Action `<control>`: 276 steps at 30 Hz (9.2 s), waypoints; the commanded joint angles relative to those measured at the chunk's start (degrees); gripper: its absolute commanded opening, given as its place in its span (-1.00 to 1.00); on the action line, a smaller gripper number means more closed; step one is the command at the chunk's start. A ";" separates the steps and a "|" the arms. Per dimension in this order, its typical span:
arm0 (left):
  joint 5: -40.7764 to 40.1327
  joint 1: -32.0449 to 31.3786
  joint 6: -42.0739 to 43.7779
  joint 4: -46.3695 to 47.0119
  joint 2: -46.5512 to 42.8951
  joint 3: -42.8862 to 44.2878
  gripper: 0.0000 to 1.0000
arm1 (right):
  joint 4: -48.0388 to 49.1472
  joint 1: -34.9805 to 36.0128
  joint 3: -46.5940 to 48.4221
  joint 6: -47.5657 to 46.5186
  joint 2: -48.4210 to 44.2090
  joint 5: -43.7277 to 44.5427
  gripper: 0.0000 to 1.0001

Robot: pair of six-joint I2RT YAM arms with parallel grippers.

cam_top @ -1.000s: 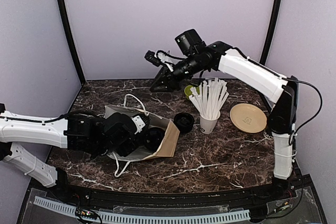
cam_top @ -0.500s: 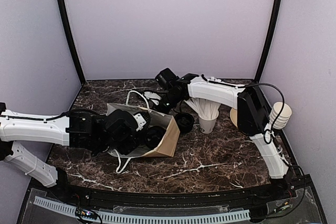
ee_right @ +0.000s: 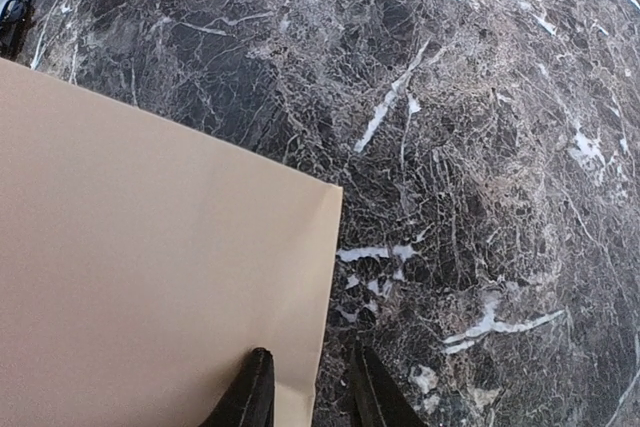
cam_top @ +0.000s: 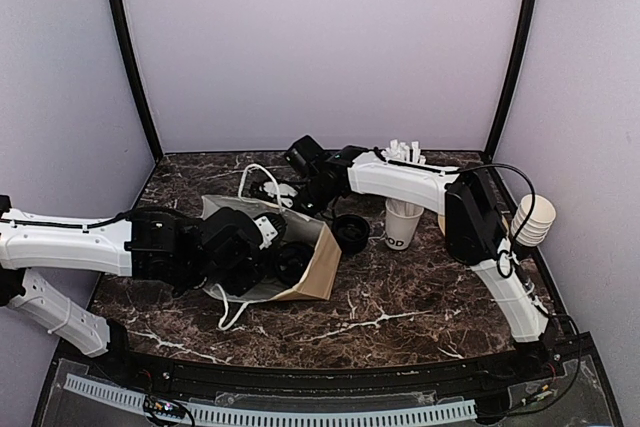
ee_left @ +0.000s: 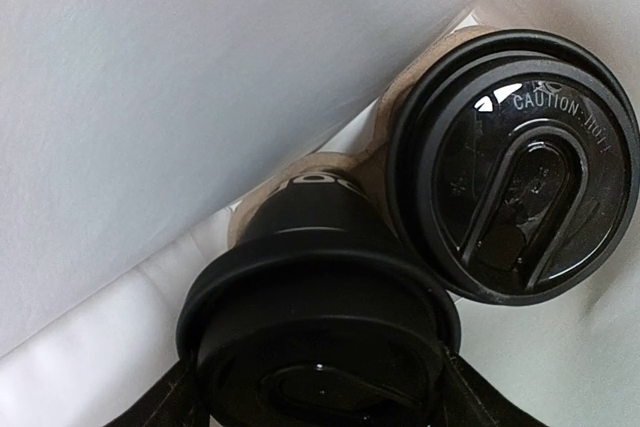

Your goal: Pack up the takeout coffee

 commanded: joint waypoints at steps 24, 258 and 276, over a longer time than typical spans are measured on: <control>19.37 1.38 -2.13 -11.07 3.19 6.51 -0.76 | -5.87 8.33 0.47 -4.14 4.31 -14.19 -0.43; 22.66 6.73 28.14 -0.80 3.67 -8.94 0.80 | -20.65 3.53 -21.01 -20.74 -57.89 -10.02 0.73; 33.22 -4.01 18.82 -11.09 -4.97 5.53 0.38 | -22.00 0.70 -23.11 -20.30 -58.96 -13.80 0.70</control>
